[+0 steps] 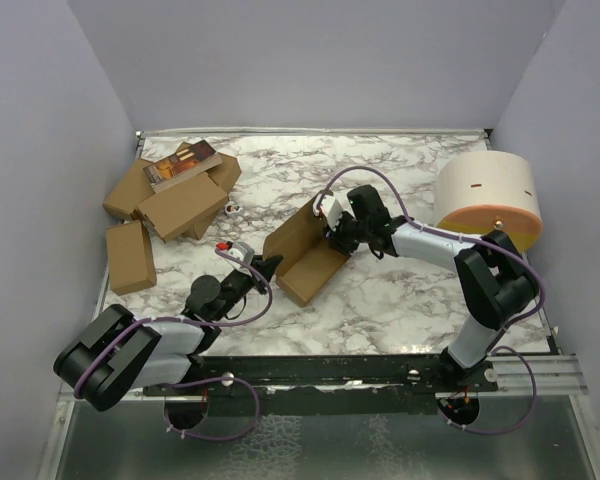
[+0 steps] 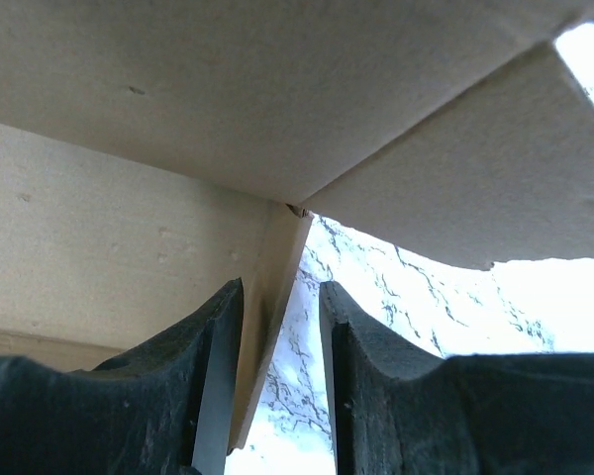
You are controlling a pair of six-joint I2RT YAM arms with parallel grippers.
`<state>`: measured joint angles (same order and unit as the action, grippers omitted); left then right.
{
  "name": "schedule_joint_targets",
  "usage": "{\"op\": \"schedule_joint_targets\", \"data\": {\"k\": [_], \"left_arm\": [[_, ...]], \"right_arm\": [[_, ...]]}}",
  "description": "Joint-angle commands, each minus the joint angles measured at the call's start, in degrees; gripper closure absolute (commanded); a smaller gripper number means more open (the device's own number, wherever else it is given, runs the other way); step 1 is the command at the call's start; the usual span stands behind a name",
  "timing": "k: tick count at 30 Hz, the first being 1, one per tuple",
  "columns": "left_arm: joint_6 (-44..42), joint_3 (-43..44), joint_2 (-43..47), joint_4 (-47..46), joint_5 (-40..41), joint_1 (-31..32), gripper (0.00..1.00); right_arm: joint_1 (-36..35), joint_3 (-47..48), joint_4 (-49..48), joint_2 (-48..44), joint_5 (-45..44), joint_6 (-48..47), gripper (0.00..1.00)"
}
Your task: Fold the paper box
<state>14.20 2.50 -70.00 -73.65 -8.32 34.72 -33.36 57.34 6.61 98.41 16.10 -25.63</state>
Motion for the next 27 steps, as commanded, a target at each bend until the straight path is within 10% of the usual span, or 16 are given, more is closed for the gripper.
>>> {"op": "schedule_joint_targets", "data": {"k": [1, 16, 21, 27], "left_arm": [[-1.32, 1.05, -0.05, -1.04, 1.69, 0.74, 1.0], [-1.54, 1.28, -0.04, -1.22, 1.99, 1.21, 1.0], [-1.57, 1.54, -0.23, -1.23, 1.98, 1.32, 1.0], [-1.43, 1.77, -0.73, -1.48, 1.99, 1.49, 1.0]], "right_arm": [[0.23, 0.01, 0.95, 0.09, -0.83, -1.97, 0.63], [0.23, 0.23, 0.69, 3.37, -3.51, -2.32, 0.69], [0.17, 0.35, 0.62, 3.81, -4.2, -2.08, 0.91], [0.22, 0.39, 0.6, 3.31, -3.33, -1.59, 0.92]]}}
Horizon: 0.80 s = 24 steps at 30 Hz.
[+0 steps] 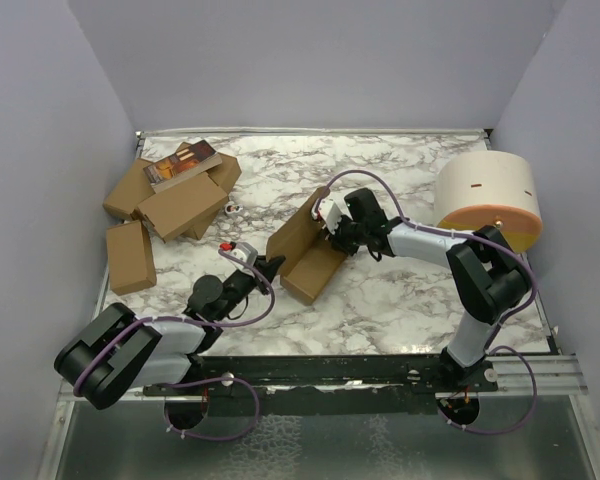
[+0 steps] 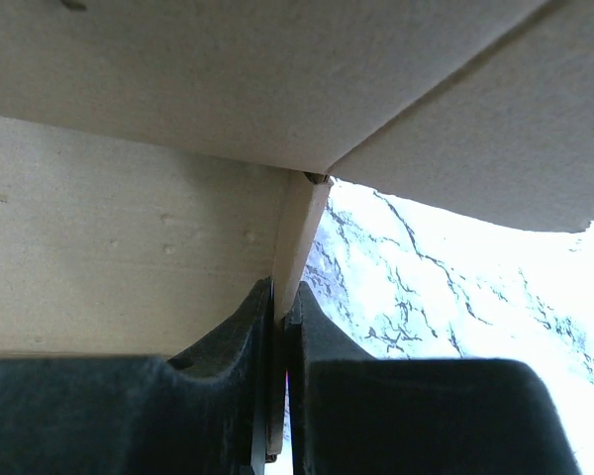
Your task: Fold the paper box
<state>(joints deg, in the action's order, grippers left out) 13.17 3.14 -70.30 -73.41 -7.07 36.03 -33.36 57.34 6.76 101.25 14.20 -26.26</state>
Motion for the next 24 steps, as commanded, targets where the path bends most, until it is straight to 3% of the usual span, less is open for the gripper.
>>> {"op": "schedule_joint_targets", "data": {"k": [1, 4, 7, 24], "left_arm": [[-0.39, 1.17, -0.52, -1.82, 0.73, 0.23, 1.0], [-0.29, 1.26, -1.0, -2.18, 0.7, 0.35, 1.0], [-0.19, 1.26, -1.45, -2.56, 0.73, 0.53, 1.0], [0.0, 1.57, -2.88, -3.82, 1.0, 1.52, 1.0]], "right_arm": [[0.17, 0.48, 0.52, 0.32, -1.03, -0.78, 0.89], [0.21, 0.58, 0.4, -0.03, 0.04, -0.05, 0.76], [0.21, 0.62, 0.19, -0.22, 0.47, 0.58, 0.7], [0.22, -1.0, -5.95, 1.84, -1.91, 4.32, 0.75]]}}
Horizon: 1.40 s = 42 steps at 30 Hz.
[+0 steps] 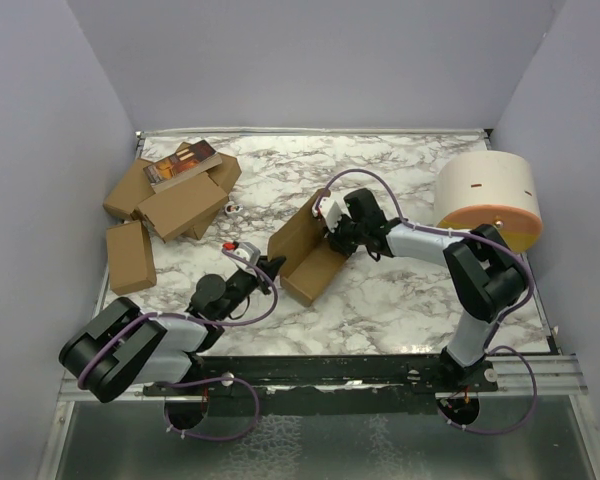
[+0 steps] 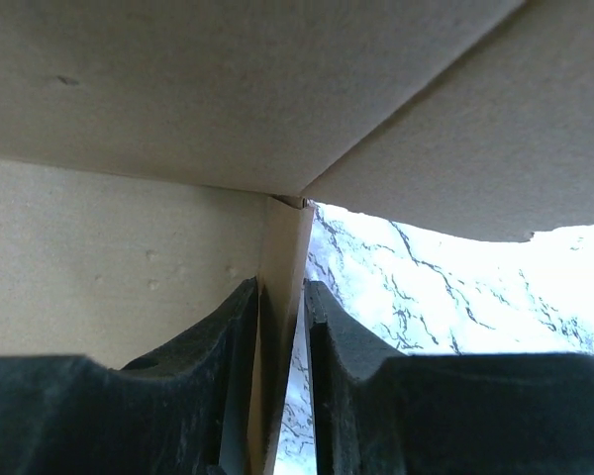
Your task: Fold the paper box
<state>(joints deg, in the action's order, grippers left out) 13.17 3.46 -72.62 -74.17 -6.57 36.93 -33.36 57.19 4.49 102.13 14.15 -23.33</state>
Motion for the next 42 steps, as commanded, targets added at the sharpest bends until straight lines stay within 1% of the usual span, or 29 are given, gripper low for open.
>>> {"op": "schedule_joint_targets", "data": {"k": [1, 2, 3, 4, 6, 10, 11, 12, 14, 15, 17, 18, 21, 25, 27, 30, 33, 35, 36, 38, 39, 40, 42], "left_arm": [[-0.01, 1.28, -0.65, -3.2, 0.53, 0.75, 1.0], [-0.03, 1.28, -0.8, -3.33, 0.58, 0.77, 1.0], [0.01, 1.28, -0.9, -3.42, 0.63, 0.85, 1.0], [-0.03, 1.28, -0.9, -3.5, 0.67, 0.86, 1.0], [-0.01, 1.24, -1.03, -3.51, 0.76, 0.87, 1.0], [-0.08, 1.21, -1.12, -3.52, 1.02, 0.93, 1.0], [-0.14, 1.2, -1.12, -3.46, 1.11, 0.95, 1.0], [-0.2, 1.19, -1.12, -3.44, 1.3, 0.93, 1.0], [-0.4, 1.07, -1.0, -3.39, 1.82, 0.95, 1.0], [-0.55, 0.9, -0.83, -3.22, 2.09, 0.95, 1.0], [-0.86, 0.75, -0.49, -2.81, 2.41, 0.95, 1.0], [-0.98, 0.75, -0.31, -2.4, 2.49, 0.91, 1.0], [-1.45, 0.71, 0.06, -1.52, 2.69, 0.88, 1.0], [-1.98, 0.58, 0.02, -1.33, 2.86, 0.93, 1.0], [-2.31, 0.45, 0.02, -1.31, 2.7, 0.87, 1.0], [-2.8, 0.48, -0.07, -1.11, 2.01, 0.87, 1.0], [-3.38, 0.69, -0.06, -0.69, 1.37, 0.84, 1.0], [-3.56, 0.85, -0.02, -0.4, 0.91, 0.87, 1.0], [-3.65, 0.99, -0.06, -0.22, 0.62, 0.87, 1.0], [-3.91, 1.17, -0.05, 0.06, -0.16, 0.87, 1.0], [-3.98, 1.19, -0.04, 0.2, -0.51, 0.87, 1.0], [-4.11, 1.27, 0.0, 0.36, -0.84, 0.87, 1.0], [-4.37, 1.32, 0.07, 0.49, -1.51, 0.82, 1.0]], "right_arm": [[0.22, -0.89, -3.82, 1.06, -2.11, 1.32, 0.75], [0.22, -1.0, -3.86, 1.1, -2.28, 1.24, 0.78], [0.21, -1.02, -3.87, 1.17, -2.36, 1.06, 0.84], [0.19, -1.03, -3.81, 1.03, -2.37, 0.82, 0.88], [0.15, -0.94, -3.49, 0.83, -2.31, 0.55, 0.91], [0.15, -0.82, -2.86, 0.5, -1.91, 0.47, 0.91], [0.15, -0.4, -2.04, 0.44, -1.14, 0.48, 0.9], [0.22, 0.0, -1.32, 0.11, -0.28, 0.68, 0.86], [0.23, 0.45, -0.64, -1.11, 1.21, 0.89, 0.68], [0.27, 0.47, -0.52, -1.97, 1.61, 1.05, 0.61], [0.7, 0.4, -0.02, -3.75, 3.82, 0.64, 0.53], [1.18, 0.15, 0.3, -4.61, 5.19, 0.45, 0.51], [2.9, -0.07, 1.7, -6.96, 9.11, -1.51, 0.49], [6.75, -0.04, 4.8, -10.22, 15.86, -6.06, 0.49], [8.85, -0.19, 7.05, -12.51, 20.08, -9.44, 0.53], [11.29, -1.19, 12.06, -16.14, 26.54, -17.85, 0.58], [12.24, -4.53, 16.89, -21.12, 32.86, -30.26, 0.6], [12.34, -7.54, 21.02, -23.84, 37.2, -42.42, 0.63], [12.28, -9.11, 24.8, -24.61, 39.08, -49.25, 0.71], [12.36, -11.45, 31.49, -24.54, 40.34, -63.95, 0.94], [12.3, -12.45, 33.62, -23.84, 39.45, -70.17, 0.98], [12.3, -13.17, 34.34, -22.71, 37.98, -73.58, 0.99], [12.27, -13.32, 33.69, -20.1, 34.65, -74.85, 0.99]]}}
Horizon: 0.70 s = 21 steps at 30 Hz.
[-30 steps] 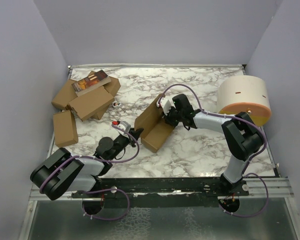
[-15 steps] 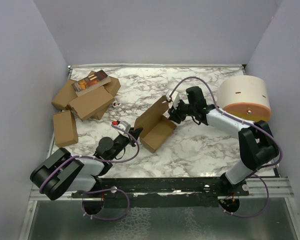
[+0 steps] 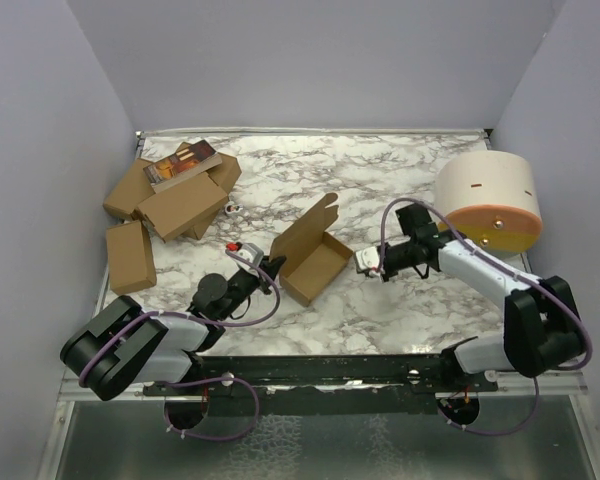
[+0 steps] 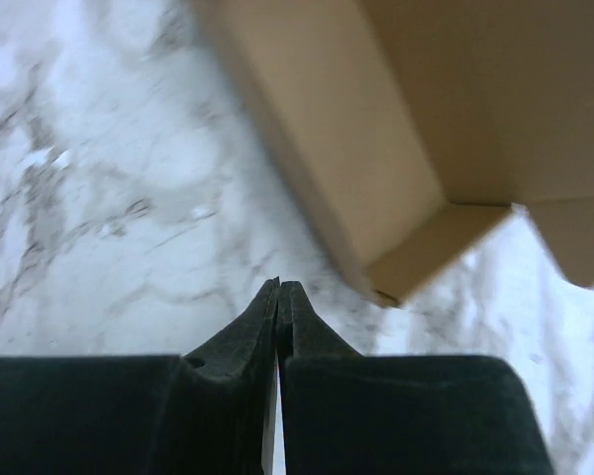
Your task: Fold the paper box
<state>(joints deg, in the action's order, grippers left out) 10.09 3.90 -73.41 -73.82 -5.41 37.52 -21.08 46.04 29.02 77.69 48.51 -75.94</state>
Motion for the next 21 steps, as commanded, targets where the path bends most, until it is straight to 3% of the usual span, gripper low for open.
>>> {"op": "schedule_joint_targets", "data": {"k": [1, 9, 21], "left_arm": [[-1.38, 0.93, 0.94, 0.31, -2.98, 0.23, 1.0], [-2.72, 1.3, 0.87, 1.42, -6.18, 0.17, 1.0], [-1.47, 2.91, -4.94, -4.15, -17.91, 0.1, 1.0]], "right_arm": [[-0.01, -1.62, 8.55, 5.61, -1.09, -21.47, 0.99], [-2.16, -0.8, 0.1, 10.75, -7.27, -14.87, 0.99], [-5.94, 1.38, -10.24, 12.89, -15.2, -3.07, 0.99]]}}
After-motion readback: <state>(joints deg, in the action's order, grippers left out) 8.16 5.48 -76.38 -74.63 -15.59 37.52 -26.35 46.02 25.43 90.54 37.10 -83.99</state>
